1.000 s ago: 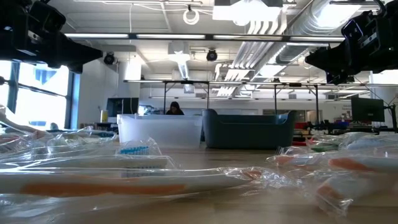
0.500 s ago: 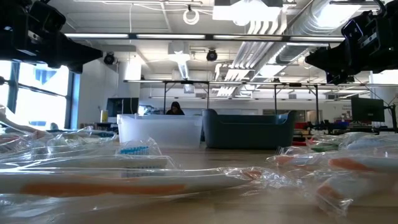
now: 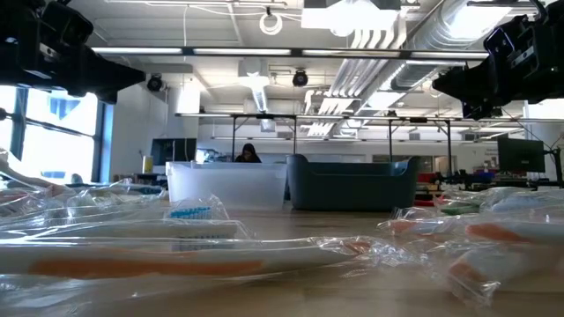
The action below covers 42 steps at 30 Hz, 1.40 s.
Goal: Pick & Place Toothbrushes
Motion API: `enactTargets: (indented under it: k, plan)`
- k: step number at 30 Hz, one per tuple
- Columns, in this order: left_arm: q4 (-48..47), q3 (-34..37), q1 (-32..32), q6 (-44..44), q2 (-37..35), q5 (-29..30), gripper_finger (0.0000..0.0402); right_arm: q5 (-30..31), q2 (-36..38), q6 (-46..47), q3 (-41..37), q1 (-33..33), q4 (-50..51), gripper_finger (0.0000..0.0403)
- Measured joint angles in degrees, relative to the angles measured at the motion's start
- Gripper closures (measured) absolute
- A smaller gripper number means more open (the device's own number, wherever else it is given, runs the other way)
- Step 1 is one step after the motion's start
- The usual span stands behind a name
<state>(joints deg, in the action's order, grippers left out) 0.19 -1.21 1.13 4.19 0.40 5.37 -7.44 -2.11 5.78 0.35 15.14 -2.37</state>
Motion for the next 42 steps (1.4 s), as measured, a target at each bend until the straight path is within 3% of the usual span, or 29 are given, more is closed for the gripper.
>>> enactTargets:
  k: [9, 17, 42]
  plan:
    - [0.0, 0.0, 0.0, -0.7, 0.0, -1.0, 0.0391, 0.0, 0.0, 0.0, 0.0, 0.0, 0.0, 0.04]
    - [-0.1, 0.0, 0.0, -13.0, 0.0, -1.8, 0.0391, 0.0, 0.0, 0.0, 0.0, 0.0, 0.0, 0.04]
    - [-0.1, 0.0, 0.0, -13.1, 0.0, -1.9, 0.0391, -0.6, 0.0, -1.2, 0.0, 0.0, -2.7, 0.0401]
